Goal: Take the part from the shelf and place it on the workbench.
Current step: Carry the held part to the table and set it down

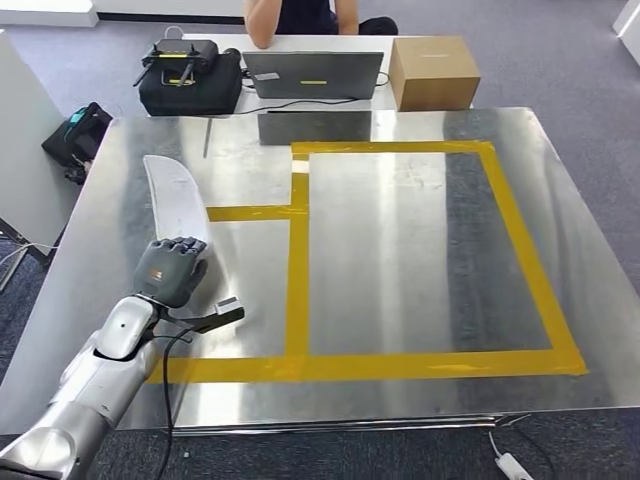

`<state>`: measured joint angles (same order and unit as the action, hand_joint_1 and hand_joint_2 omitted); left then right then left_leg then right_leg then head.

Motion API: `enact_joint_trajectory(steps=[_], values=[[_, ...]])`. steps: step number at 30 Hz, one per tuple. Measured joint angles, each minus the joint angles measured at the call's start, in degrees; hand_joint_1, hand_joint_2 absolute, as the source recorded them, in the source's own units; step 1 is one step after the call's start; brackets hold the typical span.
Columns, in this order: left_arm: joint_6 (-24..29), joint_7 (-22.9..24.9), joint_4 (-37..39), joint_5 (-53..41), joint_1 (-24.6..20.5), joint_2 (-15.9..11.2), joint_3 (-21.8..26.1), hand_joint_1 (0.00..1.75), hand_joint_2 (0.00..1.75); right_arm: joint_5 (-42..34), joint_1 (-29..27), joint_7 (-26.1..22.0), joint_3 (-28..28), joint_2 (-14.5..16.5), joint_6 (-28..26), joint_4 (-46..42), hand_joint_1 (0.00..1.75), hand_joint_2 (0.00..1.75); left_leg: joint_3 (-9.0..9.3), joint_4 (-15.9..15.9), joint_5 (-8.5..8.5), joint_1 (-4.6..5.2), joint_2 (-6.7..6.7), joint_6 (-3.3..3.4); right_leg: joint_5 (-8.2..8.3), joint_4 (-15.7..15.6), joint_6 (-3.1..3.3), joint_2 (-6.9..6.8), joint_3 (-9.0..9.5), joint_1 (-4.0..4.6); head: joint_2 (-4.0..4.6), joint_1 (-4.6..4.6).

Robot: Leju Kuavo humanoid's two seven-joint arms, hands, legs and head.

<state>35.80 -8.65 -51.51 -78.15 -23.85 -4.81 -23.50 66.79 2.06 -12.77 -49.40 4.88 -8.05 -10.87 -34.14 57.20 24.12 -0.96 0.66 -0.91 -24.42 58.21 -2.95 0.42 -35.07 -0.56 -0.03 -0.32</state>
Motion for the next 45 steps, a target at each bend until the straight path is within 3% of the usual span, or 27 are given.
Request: enact_joint_trajectory(steps=[1,3,6,12,17,27,31,33,36,37,38,39,42,44,45], values=[[0.19,0.14,0.17,0.08,-0.27,0.07,-0.02,0.0,0.0,-0.02,0.02,0.03,-0.02,0.13,-0.02,0.0,0.0,0.0,-0.03,0.0,-0.05,0.01,0.03,0.12,0.09,-0.15,-0.11,0.1,0.0,-0.05,0.0,-0.1],[0.4,0.21,0.35,0.54,-0.6,0.24,-0.06,0.0,0.0,-0.05,0.04,0.13,-0.1,0.32,-0.09,-0.01,0.0,0.0,0.16,-0.27,-0.22,-0.01,0.0,0.45,0.03,-0.2,-0.19,0.36,-0.01,-0.03,-0.01,-0.19],[0.45,0.33,0.55,0.71,-0.92,0.44,-0.18,0.0,0.0,-0.07,0.2,0.43,-0.36,0.34,-0.16,-0.01,0.0,0.0,0.73,-1.16,-0.16,-0.04,-0.07,0.38,-0.19,-0.2,0.21,0.67,0.01,0.02,-0.01,-0.21],[0.63,0.52,0.82,0.67,-0.96,0.48,-0.23,0.0,0.0,-0.09,0.23,0.87,-0.72,0.34,-0.16,-0.01,0.0,0.0,0.99,-1.78,-0.28,-0.14,-0.1,-0.75,-0.31,-0.17,0.8,0.64,0.04,0.15,-0.01,-0.17],[0.98,0.77,0.89,0.55,-0.93,0.5,-0.26,0.0,0.0,-0.09,0.22,0.98,-0.91,0.34,-0.16,-0.01,0.0,0.0,0.99,-1.79,-0.38,-0.09,-0.1,-0.96,-0.19,-0.18,0.98,0.6,0.11,0.13,-0.01,-0.15],[1.64,0.94,0.43,2.84,0.75,-0.76,0.32,0.0,0.0,0.08,0.2,0.74,-1.16,0.71,-0.2,0.01,0.0,0.0,0.89,-1.23,-0.04,0.23,-0.09,-0.36,-0.02,-0.36,0.47,0.59,0.29,-0.28,0.0,-0.17],[1.01,0.07,-0.59,4.15,1.65,-1.5,1.0,0.0,0.0,0.2,0.21,0.76,-1.35,0.81,-0.24,-0.01,0.0,0.0,0.96,-1.29,-0.33,0.29,-0.16,0.36,0.2,-0.66,-0.29,0.62,0.5,-0.46,0.01,-0.19],[0.44,-0.21,-1.24,4.44,2.07,-1.84,1.4,0.0,0.0,0.34,0.19,0.83,-1.4,0.82,-0.29,-0.01,0.0,0.0,1.2,-1.99,-0.99,-0.13,-0.39,0.75,-1.12,0.63,-0.73,0.46,-0.08,-0.35,0.0,-0.03],[-0.27,-0.37,-1.74,4.77,3.27,-2.54,1.92,0.0,0.0,0.54,0.15,0.92,-1.42,0.83,-0.36,-0.01,0.0,0.0,1.2,-2.29,-1.3,-0.51,-0.78,0.87,-6.66,10.14,-1.36,0.11,-3.7,-0.48,-0.01,0.26],[-0.52,-0.42,-1.8,4.87,3.82,-2.79,2.06,0.0,0.0,0.63,0.1,0.94,-1.42,0.83,-0.36,-0.01,0.0,0.0,1.13,-2.22,-1.33,-0.54,-0.87,0.83,-7.87,13.33,-1.59,0.05,-4.83,-0.62,0.0,0.26],[-0.69,-0.45,-1.84,4.94,4.35,-3.01,2.17,0.0,0.0,0.72,0.03,0.95,-1.42,0.84,-0.36,-0.01,0.0,0.0,1.03,-2.14,-1.37,-0.63,-0.93,0.74,-8.06,14.82,-1.82,0.02,-5.18,-0.75,0.01,0.24],[-0.79,-0.47,-1.87,4.97,4.8,-3.21,2.25,0.0,0.0,0.81,-0.01,0.95,-1.43,0.84,-0.36,-0.01,0.0,0.0,0.91,-2.02,-1.42,-0.79,-0.93,0.58,-7.21,14.08,-2.06,-0.01,-4.48,-0.88,0.0,0.25],[-0.85,-0.49,-2.18,5.0,5.73,-3.86,2.64,0.0,0.0,1.03,0.22,0.88,-1.43,0.99,-0.3,0.01,0.0,0.0,0.42,-1.43,-1.51,-1.35,-0.81,-0.63,-3.23,3.54,-2.93,0.05,1.71,-1.26,-0.01,0.34],[-0.91,-0.49,-2.65,5.07,6.19,-4.39,3.05,0.0,0.0,1.18,0.46,0.83,-1.42,1.27,-0.2,0.03,0.0,0.0,0.06,-0.99,-1.78,-1.3,-0.68,-1.62,-2.88,0.75,-2.2,0.49,3.3,-1.19,0.0,0.39],[-1.01,-0.49,-2.94,5.11,6.47,-4.69,3.23,0.0,0.0,1.26,0.53,0.83,-1.42,1.41,-0.16,0.03,0.0,0.0,-0.11,-0.94,-2.05,-1.27,-0.62,-2.02,-2.74,1.21,-1.37,0.75,3.01,-1.06,0.0,0.38]])
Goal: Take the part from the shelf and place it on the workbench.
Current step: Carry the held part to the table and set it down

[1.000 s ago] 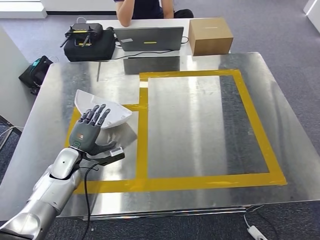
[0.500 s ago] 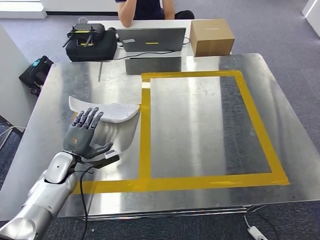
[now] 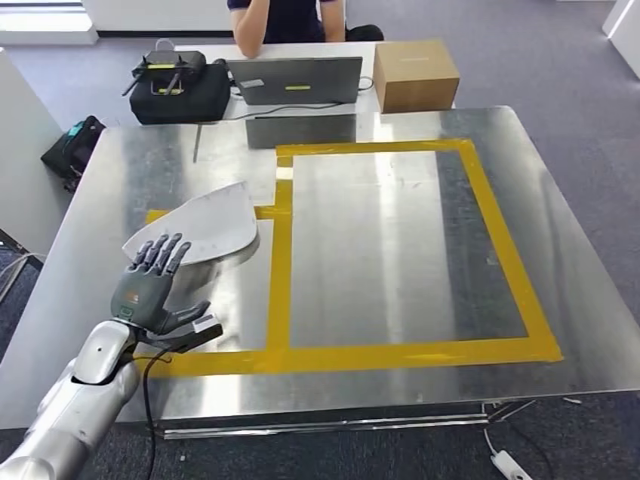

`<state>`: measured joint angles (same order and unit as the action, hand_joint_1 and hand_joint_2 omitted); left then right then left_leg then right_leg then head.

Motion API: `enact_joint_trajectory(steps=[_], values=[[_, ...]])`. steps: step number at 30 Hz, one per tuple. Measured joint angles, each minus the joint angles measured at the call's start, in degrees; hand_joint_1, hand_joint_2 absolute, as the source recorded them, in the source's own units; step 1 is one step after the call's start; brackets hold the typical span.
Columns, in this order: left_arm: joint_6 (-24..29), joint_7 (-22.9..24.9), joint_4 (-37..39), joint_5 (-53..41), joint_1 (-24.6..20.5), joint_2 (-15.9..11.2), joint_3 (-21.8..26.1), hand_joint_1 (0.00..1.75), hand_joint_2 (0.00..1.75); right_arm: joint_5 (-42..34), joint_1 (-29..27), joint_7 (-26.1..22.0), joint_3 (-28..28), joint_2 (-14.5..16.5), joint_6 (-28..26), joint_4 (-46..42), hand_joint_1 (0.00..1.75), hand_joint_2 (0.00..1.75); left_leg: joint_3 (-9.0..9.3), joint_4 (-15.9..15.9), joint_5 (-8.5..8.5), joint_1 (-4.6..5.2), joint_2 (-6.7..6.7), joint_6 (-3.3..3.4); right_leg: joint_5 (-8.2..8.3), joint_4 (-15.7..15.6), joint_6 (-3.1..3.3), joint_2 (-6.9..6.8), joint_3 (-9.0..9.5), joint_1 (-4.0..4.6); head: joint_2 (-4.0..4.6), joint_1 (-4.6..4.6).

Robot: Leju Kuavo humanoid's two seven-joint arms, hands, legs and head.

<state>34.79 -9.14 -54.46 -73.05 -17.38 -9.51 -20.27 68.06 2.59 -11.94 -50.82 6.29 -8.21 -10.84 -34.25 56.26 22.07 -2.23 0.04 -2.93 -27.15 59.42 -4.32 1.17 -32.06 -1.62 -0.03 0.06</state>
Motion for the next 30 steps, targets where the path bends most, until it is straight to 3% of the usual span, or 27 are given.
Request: enact_joint_trajectory(steps=[2,3,5,7,8,9,11,13,14,17,18,19,22,23,24,25,28,30], values=[[-0.26,0.0,-0.53,0.03,0.7,-0.54,0.35,0.0,0.0,0.15,-0.02,0.04,-0.01,0.0,0.0,-0.02,0.0,0.0,-0.37,0.29,0.03,-0.12,0.04,-0.62,0.22,0.4,1.44,0.1,-0.89,0.05,0.0,-0.21],[-0.39,0.0,-0.8,0.02,1.08,-0.81,0.57,0.0,0.0,0.21,-0.04,0.05,-0.01,0.0,-0.01,-0.02,0.0,0.0,-0.86,1.17,1.07,-0.17,0.01,-0.75,0.54,0.48,2.07,0.1,-1.35,0.12,0.01,-0.35],[-0.69,0.08,-1.37,0.02,1.74,-1.35,1.15,0.0,0.0,0.37,-0.03,0.04,-0.01,0.0,0.0,-0.02,0.0,0.0,-3.0,6.37,5.52,0.02,-0.03,-0.65,1.4,0.44,3.17,0.05,-2.45,0.34,0.01,-0.62],[-0.92,0.19,-1.83,-0.02,2.48,-1.87,1.81,0.0,0.0,0.53,-0.06,0.0,0.0,0.02,0.03,-0.02,0.0,0.0,-5.6,14.2,10.12,0.51,-0.02,-0.28,2.39,0.45,3.74,0.05,-3.84,0.83,0.01,-0.74],[-0.96,0.22,-1.99,-0.05,2.9,-2.08,2.1,0.0,0.0,0.58,-0.14,-0.01,0.0,0.02,0.04,-0.02,0.0,0.0,-6.06,16.66,11.06,0.79,-0.02,0.04,2.9,0.45,3.88,0.04,-4.54,1.11,0.01,-0.75],[-0.96,0.22,-2.14,-0.09,3.29,-2.23,2.35,0.0,0.0,0.63,-0.22,-0.02,0.0,0.03,0.06,-0.02,0.0,0.0,-5.56,17.23,10.89,1.1,-0.02,0.48,3.42,0.45,3.96,0.04,-5.22,1.38,0.01,-0.75],[-0.95,0.25,-2.51,-0.13,3.76,-2.47,2.72,0.0,0.0,0.73,-0.28,-0.02,0.0,0.05,0.08,-0.02,0.0,0.0,-1.45,12.29,8.43,1.79,0.0,1.64,4.5,0.45,4.01,0.04,-6.45,1.77,0.01,-0.73],[-0.86,0.34,-3.02,-0.21,3.91,-2.79,3.16,0.0,0.0,0.87,-0.26,0.0,-0.01,0.11,0.09,-0.02,0.0,0.0,3.79,4.55,7.32,2.44,0.01,2.61,5.62,0.36,3.79,0.02,-7.34,2.08,0.0,-0.69],[-0.74,0.39,-3.23,-0.28,4.03,-2.93,3.44,0.0,0.0,0.93,-0.26,0.01,-0.01,0.14,0.08,-0.02,0.0,0.0,5.31,1.92,7.3,2.68,0.02,2.82,6.19,0.2,3.58,0.01,-7.52,2.13,0.0,-0.7],[-0.38,0.39,-3.4,-0.64,4.62,-3.24,4.19,0.0,0.0,0.97,-0.45,0.04,0.0,0.15,-0.04,-0.02,0.0,0.0,5.26,-0.05,6.22,2.74,-0.01,3.14,7.72,-0.91,2.7,-0.05,-7.72,2.13,0.01,-0.96],[-0.3,0.38,-3.4,-0.75,4.78,-3.3,4.37,0.0,0.0,0.99,-0.59,0.04,-0.01,0.15,-0.1,-0.02,0.0,0.0,4.86,-0.24,5.56,2.58,-0.05,3.44,7.09,-0.67,2.32,-0.14,-8.08,2.16,0.0,-0.93],[-0.22,0.38,-3.4,-0.84,4.95,-3.36,4.53,0.0,0.0,1.02,-0.72,0.03,-0.01,0.14,-0.14,-0.02,0.0,0.0,4.36,-0.43,4.89,2.39,-0.09,3.74,5.42,0.76,1.95,-0.27,-8.72,2.16,0.01,-0.79],[-0.03,0.37,-3.39,-1.1,5.61,-3.57,5.13,0.0,0.0,1.09,-0.72,-0.04,0.0,0.15,-0.15,-0.02,0.0,0.0,2.6,-0.43,3.37,2.23,-0.26,4.21,-2.14,11.29,1.12,-0.72,-11.55,1.94,0.01,-0.59],[0.0,0.37,-3.39,-1.14,5.83,-3.64,5.32,0.0,0.0,1.09,-0.67,-0.05,0.0,0.16,-0.12,-0.02,0.0,0.0,2.11,-0.39,2.98,2.26,-0.32,4.21,-3.37,14.08,1.02,-0.78,-11.79,1.91,0.0,-0.6],[0.02,0.37,-3.38,-1.17,6.01,-3.73,5.48,0.0,0.0,1.1,-0.65,-0.05,0.0,0.16,-0.08,-0.02,0.0,0.0,1.71,-0.37,2.65,2.31,-0.37,4.19,-3.53,14.82,1.05,-0.81,-10.98,1.92,0.0,-0.58],[0.02,0.37,-3.38,-1.17,6.14,-3.83,5.61,0.0,0.0,1.11,-0.64,-0.04,0.0,0.16,-0.04,-0.02,0.0,0.0,1.4,-0.36,2.36,2.37,-0.38,4.17,-2.78,13.19,1.22,-0.81,-9.06,1.98,0.0,-0.59],[0.04,0.37,-3.38,-1.18,6.25,-4.19,6.18,0.0,0.0,1.14,-0.36,0.0,0.0,0.11,-0.01,-0.05,0.0,0.0,0.81,-0.37,1.58,2.54,-0.36,3.86,-0.1,0.95,2.53,-0.8,-0.38,2.43,0.01,-0.64],[0.09,0.37,-3.38,-1.18,6.28,-4.4,6.55,0.0,0.0,1.15,-0.1,0.02,0.0,0.07,0.0,-0.07,0.0,0.0,0.51,-0.39,0.93,2.42,-0.38,3.26,0.04,-2.74,3.13,-0.78,1.88,2.78,0.01,-0.7]])
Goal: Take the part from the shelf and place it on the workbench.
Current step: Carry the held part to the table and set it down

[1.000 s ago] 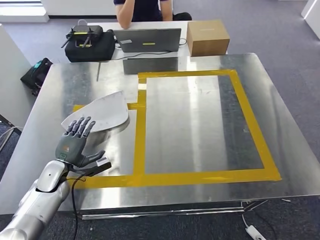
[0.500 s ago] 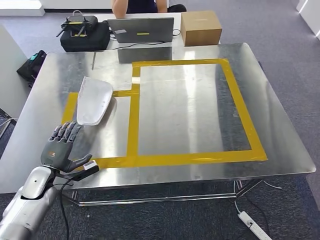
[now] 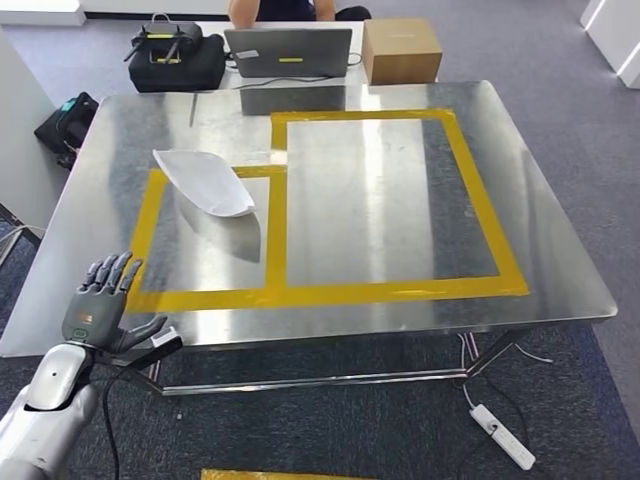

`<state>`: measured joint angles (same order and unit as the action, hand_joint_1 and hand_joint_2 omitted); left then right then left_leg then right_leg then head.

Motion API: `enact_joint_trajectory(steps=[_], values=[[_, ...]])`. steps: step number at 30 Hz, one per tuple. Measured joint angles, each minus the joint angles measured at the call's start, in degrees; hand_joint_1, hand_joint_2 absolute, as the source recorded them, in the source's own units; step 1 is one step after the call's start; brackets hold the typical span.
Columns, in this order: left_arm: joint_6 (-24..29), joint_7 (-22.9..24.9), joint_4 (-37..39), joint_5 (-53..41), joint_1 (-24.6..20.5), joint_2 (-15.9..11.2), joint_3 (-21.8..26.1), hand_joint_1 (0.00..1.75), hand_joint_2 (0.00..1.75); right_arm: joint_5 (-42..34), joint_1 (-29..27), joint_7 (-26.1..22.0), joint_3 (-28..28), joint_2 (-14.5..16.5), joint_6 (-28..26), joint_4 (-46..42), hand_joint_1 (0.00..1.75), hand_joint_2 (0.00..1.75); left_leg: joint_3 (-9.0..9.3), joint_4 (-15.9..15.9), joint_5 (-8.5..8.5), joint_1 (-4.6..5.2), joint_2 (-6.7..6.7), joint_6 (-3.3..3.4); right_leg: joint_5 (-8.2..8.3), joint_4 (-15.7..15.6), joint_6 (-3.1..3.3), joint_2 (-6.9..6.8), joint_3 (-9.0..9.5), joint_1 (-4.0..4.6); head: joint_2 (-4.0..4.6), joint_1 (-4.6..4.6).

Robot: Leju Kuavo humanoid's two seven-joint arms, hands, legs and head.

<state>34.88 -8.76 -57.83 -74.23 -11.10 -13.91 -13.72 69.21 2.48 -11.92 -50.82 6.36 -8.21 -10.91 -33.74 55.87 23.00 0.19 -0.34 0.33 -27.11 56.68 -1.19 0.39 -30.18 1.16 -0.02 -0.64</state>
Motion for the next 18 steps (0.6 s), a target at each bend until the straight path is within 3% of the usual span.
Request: enact_joint_trajectory(steps=[3,5,7,8,9,10,11,13,15,17,18], values=[[0.06,0.08,0.0,-0.07,0.3,-0.31,0.32,0.0,0.0,0.01,0.09,0.04,0.0,0.05,0.03,0.01,0.0,0.0,-0.53,0.2,-0.01,-0.18,0.09,-1.08,1.42,-0.77,0.81,-0.09,-0.41,-0.13,0.0,-0.02],[0.03,0.47,0.0,-0.2,0.53,-0.8,0.79,0.0,0.0,0.01,0.22,0.1,-0.01,0.1,0.05,0.01,0.0,0.0,-1.96,3.77,3.67,-0.28,0.22,-1.8,2.57,-1.23,1.33,-0.2,-1.29,-0.53,0.0,-0.17],[-0.04,0.92,0.0,-0.34,0.91,-1.4,1.55,0.0,0.0,0.02,0.27,0.13,-0.02,0.09,0.06,0.0,0.0,0.0,-4.28,11.18,8.79,-0.61,0.27,-2.52,3.61,-1.17,1.54,-0.19,-2.7,-0.61,0.0,-0.3],[-0.07,1.07,0.0,-0.4,1.23,-1.69,2.0,0.0,0.0,0.03,0.25,0.13,-0.02,0.09,0.06,0.0,0.0,0.0,-5.04,14.42,10.16,-0.82,0.27,-2.84,4.17,-1.1,1.51,-0.19,-3.45,-0.68,0.0,-0.33],[-0.08,1.14,0.0,-0.42,1.59,-1.97,2.44,0.0,0.0,0.06,0.23,0.13,-0.02,0.09,0.07,0.0,0.0,0.0,-5.03,16.06,10.2,-1.03,0.26,-3.15,4.72,-1.01,1.39,-0.18,-4.22,-0.79,0.0,-0.31],[-0.08,1.19,0.0,-0.41,1.91,-2.25,2.91,0.0,0.0,0.09,0.21,0.14,-0.02,0.1,0.07,0.0,0.0,0.0,-4.09,15.79,9.03,-1.26,0.26,-3.49,5.24,-0.84,1.15,-0.19,-5.04,-0.99,0.0,-0.31],[-0.08,1.2,0.0,-0.38,2.14,-2.51,3.38,0.0,0.0,0.12,0.21,0.14,-0.02,0.11,0.08,0.0,0.0,0.0,-2.11,13.48,7.2,-1.55,0.26,-3.9,5.72,-0.57,0.79,-0.19,-5.88,-1.26,0.0,-0.32],[-0.07,1.21,-0.01,-0.34,2.3,-2.88,4.22,0.0,0.0,0.18,0.24,0.14,-0.02,0.1,0.05,-0.04,0.0,0.0,3.34,5.71,5.39,-2.08,0.43,-4.75,6.54,0.25,-0.12,-0.21,-7.44,-1.63,0.0,-0.44],[-0.08,1.35,-0.02,-0.37,2.55,-3.1,4.84,0.0,0.0,0.24,0.29,0.16,-0.02,0.06,-0.02,-0.11,0.0,0.0,6.32,0.55,6.03,-2.11,0.64,-4.26,7.56,0.68,-0.95,-0.19,-8.36,-1.6,0.0,-0.48],[-0.06,1.6,-0.01,-0.71,3.33,-3.43,5.57,0.0,0.0,0.29,0.16,0.18,-0.02,0.05,-0.07,-0.13,0.0,0.0,5.86,0.08,5.89,-1.84,0.52,-2.76,8.74,0.34,-1.56,-0.08,-8.7,-1.65,0.0,-0.42],[0.0,1.76,-0.01,-1.13,3.76,-3.71,6.06,0.0,0.0,0.32,-0.03,0.19,-0.02,0.05,-0.09,-0.12,0.0,0.0,5.38,0.17,5.45,-1.8,0.35,-2.1,8.4,0.47,-1.8,-0.08,-8.98,-1.75,0.0,-0.4]])
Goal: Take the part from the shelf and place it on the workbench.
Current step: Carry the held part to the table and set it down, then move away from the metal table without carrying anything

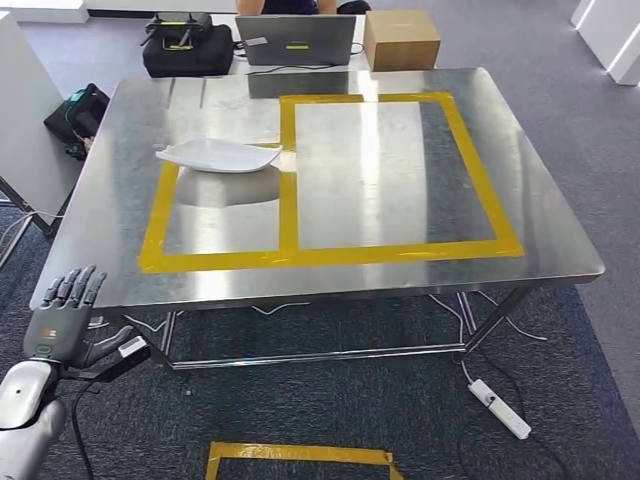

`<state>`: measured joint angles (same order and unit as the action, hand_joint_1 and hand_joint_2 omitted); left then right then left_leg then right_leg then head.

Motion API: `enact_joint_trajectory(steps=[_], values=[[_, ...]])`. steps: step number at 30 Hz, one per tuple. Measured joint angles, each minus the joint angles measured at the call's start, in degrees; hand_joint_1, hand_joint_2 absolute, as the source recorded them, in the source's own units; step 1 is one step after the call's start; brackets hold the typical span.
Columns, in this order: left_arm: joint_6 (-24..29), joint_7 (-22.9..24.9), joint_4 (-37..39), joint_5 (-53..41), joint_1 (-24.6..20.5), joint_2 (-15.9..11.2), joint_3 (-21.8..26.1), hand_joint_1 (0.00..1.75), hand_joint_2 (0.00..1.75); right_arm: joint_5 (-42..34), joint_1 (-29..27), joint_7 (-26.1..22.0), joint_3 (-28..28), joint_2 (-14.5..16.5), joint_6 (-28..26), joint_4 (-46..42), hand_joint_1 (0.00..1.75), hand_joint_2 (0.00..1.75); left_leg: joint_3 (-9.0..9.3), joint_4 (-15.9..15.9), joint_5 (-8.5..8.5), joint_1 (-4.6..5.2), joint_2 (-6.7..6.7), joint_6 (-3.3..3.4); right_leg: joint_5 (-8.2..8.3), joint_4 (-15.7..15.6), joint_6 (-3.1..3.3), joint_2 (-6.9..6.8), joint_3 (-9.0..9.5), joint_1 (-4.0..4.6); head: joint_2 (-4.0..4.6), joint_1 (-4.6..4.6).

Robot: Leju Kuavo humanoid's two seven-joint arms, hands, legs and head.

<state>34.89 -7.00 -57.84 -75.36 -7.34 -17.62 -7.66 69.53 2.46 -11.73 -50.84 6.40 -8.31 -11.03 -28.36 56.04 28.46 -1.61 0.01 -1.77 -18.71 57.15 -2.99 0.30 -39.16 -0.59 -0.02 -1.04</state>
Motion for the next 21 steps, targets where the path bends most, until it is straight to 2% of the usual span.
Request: enact_joint_trajectory(steps=[1,2,4,5,6,7,8,9,10,11,12,13,15,16,17,19,20,21], values=[[0.1,0.19,0.01,-0.49,0.41,-0.37,0.55,0.0,0.0,0.03,-0.23,0.02,-0.01,0.0,-0.02,0.01,0.0,0.0,-0.56,0.06,-0.53,0.02,-0.13,0.68,-1.46,0.95,-0.23,-0.02,-0.46,-0.06,0.0,0.06],[0.25,0.37,0.01,-0.93,0.77,-0.8,1.15,0.0,0.0,0.07,-0.41,0.03,-0.01,0.01,-0.03,0.01,0.0,0.0,-1.21,0.04,-1.14,0.02,-0.25,1.27,-4.01,3.14,-0.4,-0.05,-1.15,-0.08,0.0,0.11],[0.51,0.59,0.01,-1.31,1.45,-1.7,2.47,0.0,0.0,0.11,-0.52,0.06,-0.02,0.04,-0.03,0.01,0.0,0.0,-2.77,0.08,-2.47,0.23,-0.32,1.85,-10.39,10.79,-0.52,-0.1,-2.83,-0.06,0.0,0.25],[0.58,0.61,0.01,-1.3,1.78,-2.06,3.1,0.0,0.0,0.13,-0.47,0.06,-0.02,0.05,-0.02,0.01,0.0,0.0,-3.69,0.11,-3.18,0.38,-0.35,1.94,-12.34,14.65,-0.5,-0.1,-3.29,-0.05,0.0,0.28],[0.6,0.62,0.01,-1.28,2.11,-2.38,3.7,0.0,0.0,0.12,-0.43,0.06,-0.02,0.07,-0.02,0.01,0.0,0.0,-4.64,0.14,-3.91,0.55,-0.37,1.99,-12.89,17.21,-0.37,-0.1,-3.06,-0.02,0.0,0.29],[0.61,0.62,0.01,-1.33,2.49,-2.66,4.22,0.0,0.0,0.11,-0.41,0.07,-0.02,0.07,-0.02,0.01,0.0,0.0,-5.53,0.15,-4.6,0.71,-0.38,1.99,-12.18,17.87,-0.15,-0.09,-1.93,0.05,0.0,0.29],[0.6,0.63,-0.01,-1.48,2.93,-2.97,4.68,0.0,0.0,0.09,-0.37,0.07,-0.03,0.07,-0.02,0.01,0.0,0.0,-6.32,0.17,-5.24,0.84,-0.37,1.95,-10.74,16.4,0.16,-0.08,0.21,0.15,0.0,0.3],[0.59,0.68,-0.02,-1.66,3.44,-3.28,5.23,0.0,0.0,0.04,-0.3,0.08,-0.04,0.06,-0.02,0.01,0.0,0.0,-6.97,0.18,-5.85,0.94,-0.37,1.84,-9.56,13.08,0.61,-0.06,3.31,0.32,0.0,0.28],[0.59,0.78,-0.03,-1.83,3.98,-3.59,5.84,0.0,0.0,-0.04,-0.16,0.08,-0.07,0.05,-0.02,-0.01,0.0,0.0,-7.47,0.2,-6.39,1.06,-0.37,1.65,-9.52,8.52,1.09,-0.04,6.97,0.55,0.0,0.28],[0.58,0.9,-0.04,-1.92,4.51,-3.9,6.53,0.0,0.0,-0.13,0.03,0.05,-0.14,0.05,-0.02,-0.02,0.0,0.0,-7.82,0.23,-6.94,1.12,-0.4,1.38,-10.14,4.11,1.34,-0.03,10.13,0.75,0.0,0.23],[0.59,1.0,-0.04,-1.89,5.02,-4.12,7.29,0.0,0.0,-0.23,0.19,0.02,-0.22,0.07,-0.01,-0.03,0.0,0.0,-8.01,0.19,-7.5,1.11,-0.44,1.07,-11.0,0.82,1.5,0.0,12.17,0.97,0.0,0.24],[0.65,1.02,0.0,-1.75,5.58,-4.27,8.1,0.0,0.0,-0.34,0.3,-0.02,-0.33,0.08,0.01,-0.03,0.0,0.0,-8.1,0.07,-8.04,1.05,-0.49,0.7,-11.68,-0.96,1.57,0.03,13.03,1.15,0.0,0.22],[1.33,0.37,0.64,-1.3,7.02,-4.31,9.94,0.0,0.0,-0.55,0.26,-0.06,-0.62,0.15,0.02,-0.01,0.0,0.0,-8.22,-0.15,-8.58,0.8,-0.49,-0.08,-10.96,-1.45,2.05,0.0,12.25,1.25,0.0,0.23],[1.95,-0.29,1.37,-1.02,7.89,-4.22,11.09,0.0,0.0,-0.63,0.2,-0.06,-0.79,0.19,0.0,0.01,0.0,0.0,-8.48,0.38,-7.44,0.71,-0.42,-0.44,-10.31,-1.54,2.52,-0.04,11.75,1.18,0.0,0.14],[2.56,-1.04,2.3,-0.73,8.7,-4.07,12.32,0.0,0.0,-0.68,0.15,-0.03,-0.98,0.23,-0.05,0.01,0.0,0.0,-8.96,1.86,-5.2,0.66,-0.33,-0.74,-9.53,-1.69,2.94,-0.08,11.12,1.07,0.0,0.02],[3.15,-2.48,4.81,0.19,9.67,-3.44,14.99,0.0,0.0,-0.74,0.13,0.11,-1.33,0.27,-0.21,0.01,0.0,0.0,-10.52,8.06,1.22,0.6,-0.22,-1.19,-7.99,-1.72,3.4,-0.12,9.68,1.02,0.0,-0.19],[3.16,-3.36,6.44,0.96,9.83,-2.91,16.35,0.0,0.0,-0.79,0.13,0.24,-1.48,0.28,-0.28,0.01,0.0,0.0,-11.21,11.8,3.37,0.6,-0.21,-1.35,-7.22,-1.66,3.4,-0.13,8.83,1.05,0.0,-0.23],[3.21,-4.59,8.53,1.87,9.91,-2.15,17.9,0.0,0.0,-0.86,0.14,0.4,-1.65,0.3,-0.33,0.01,0.0,0.0,-11.41,14.77,3.96,0.59,-0.21,-1.47,-6.43,-1.54,3.34,-0.15,7.85,1.06,0.0,-0.22]])
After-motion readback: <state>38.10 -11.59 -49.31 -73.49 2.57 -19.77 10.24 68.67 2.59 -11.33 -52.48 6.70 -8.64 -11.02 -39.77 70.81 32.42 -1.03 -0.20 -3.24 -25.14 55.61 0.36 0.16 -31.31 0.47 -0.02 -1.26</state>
